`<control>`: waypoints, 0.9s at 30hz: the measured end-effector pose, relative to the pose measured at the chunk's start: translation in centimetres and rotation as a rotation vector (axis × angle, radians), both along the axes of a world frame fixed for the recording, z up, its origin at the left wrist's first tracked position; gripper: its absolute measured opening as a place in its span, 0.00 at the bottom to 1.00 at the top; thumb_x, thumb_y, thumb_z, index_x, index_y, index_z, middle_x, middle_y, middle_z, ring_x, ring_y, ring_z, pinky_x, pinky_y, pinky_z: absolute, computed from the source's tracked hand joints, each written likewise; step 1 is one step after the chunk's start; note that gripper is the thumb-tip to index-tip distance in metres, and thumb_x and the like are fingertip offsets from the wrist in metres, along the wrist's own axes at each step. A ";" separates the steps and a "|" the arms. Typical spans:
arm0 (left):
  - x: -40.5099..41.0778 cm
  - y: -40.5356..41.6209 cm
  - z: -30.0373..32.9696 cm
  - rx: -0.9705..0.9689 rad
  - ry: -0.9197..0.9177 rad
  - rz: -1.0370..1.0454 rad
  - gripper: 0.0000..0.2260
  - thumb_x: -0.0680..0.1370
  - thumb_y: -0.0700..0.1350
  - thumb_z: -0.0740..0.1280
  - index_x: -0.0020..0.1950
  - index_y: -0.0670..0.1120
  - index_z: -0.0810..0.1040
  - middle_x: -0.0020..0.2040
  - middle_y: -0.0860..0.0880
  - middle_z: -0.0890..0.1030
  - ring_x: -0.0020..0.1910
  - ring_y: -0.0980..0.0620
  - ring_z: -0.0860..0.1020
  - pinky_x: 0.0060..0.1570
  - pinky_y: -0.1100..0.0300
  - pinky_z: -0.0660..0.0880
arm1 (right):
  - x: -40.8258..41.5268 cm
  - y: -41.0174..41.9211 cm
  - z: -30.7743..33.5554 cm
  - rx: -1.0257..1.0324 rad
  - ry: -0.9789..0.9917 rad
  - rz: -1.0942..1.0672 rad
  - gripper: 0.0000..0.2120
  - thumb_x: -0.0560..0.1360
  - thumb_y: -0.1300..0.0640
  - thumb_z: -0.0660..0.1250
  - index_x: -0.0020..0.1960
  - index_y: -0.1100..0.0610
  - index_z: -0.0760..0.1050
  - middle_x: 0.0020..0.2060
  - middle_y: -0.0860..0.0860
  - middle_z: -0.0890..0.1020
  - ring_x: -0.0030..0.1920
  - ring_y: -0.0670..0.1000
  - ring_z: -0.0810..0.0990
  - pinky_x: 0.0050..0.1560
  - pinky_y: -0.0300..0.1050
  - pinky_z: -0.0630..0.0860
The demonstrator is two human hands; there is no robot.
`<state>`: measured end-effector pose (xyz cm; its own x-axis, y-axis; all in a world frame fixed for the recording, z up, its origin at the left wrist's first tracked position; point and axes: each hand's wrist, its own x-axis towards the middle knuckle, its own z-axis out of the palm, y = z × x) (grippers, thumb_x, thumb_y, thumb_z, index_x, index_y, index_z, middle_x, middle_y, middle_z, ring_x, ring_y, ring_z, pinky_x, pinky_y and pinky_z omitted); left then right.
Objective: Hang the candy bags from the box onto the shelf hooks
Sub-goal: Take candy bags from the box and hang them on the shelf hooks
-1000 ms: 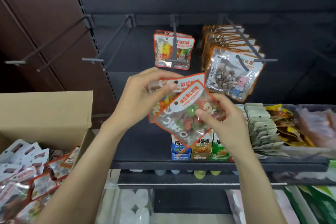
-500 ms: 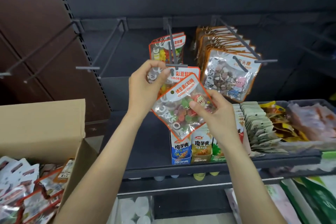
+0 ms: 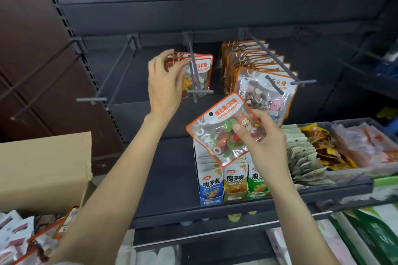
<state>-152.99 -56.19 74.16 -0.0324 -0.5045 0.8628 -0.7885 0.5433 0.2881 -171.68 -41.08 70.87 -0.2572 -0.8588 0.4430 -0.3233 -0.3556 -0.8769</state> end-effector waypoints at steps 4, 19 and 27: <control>0.4 6.8 0.4 0.064 0.426 -0.206 0.11 0.82 0.46 0.59 0.59 0.47 0.78 0.60 0.53 0.75 0.61 0.53 0.73 0.62 0.66 0.65 | 0.1 0.5 0.7 -0.045 -0.116 0.064 0.14 0.73 0.54 0.71 0.55 0.42 0.73 0.49 0.35 0.80 0.52 0.36 0.78 0.50 0.31 0.75; 0.4 15.7 -0.7 0.542 0.609 -0.531 0.25 0.72 0.32 0.71 0.62 0.56 0.73 0.59 0.57 0.79 0.54 0.58 0.80 0.44 0.66 0.78 | 4.1 -0.9 0.4 -0.132 -0.200 0.132 0.17 0.77 0.60 0.68 0.65 0.52 0.72 0.61 0.42 0.77 0.63 0.38 0.74 0.57 0.31 0.71; 0.4 14.5 -0.9 0.544 0.663 -0.530 0.25 0.72 0.29 0.70 0.60 0.55 0.74 0.54 0.59 0.80 0.52 0.59 0.81 0.41 0.67 0.78 | 4.0 -1.2 0.1 -0.217 -0.010 0.056 0.18 0.76 0.59 0.69 0.65 0.53 0.72 0.60 0.38 0.76 0.61 0.34 0.74 0.55 0.26 0.68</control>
<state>-152.56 -41.65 73.23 0.0365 -0.8948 0.4449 -0.0744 0.4416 0.8941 -167.66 -42.25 70.96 -0.2171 -0.7568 0.6166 -0.2900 -0.5531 -0.7810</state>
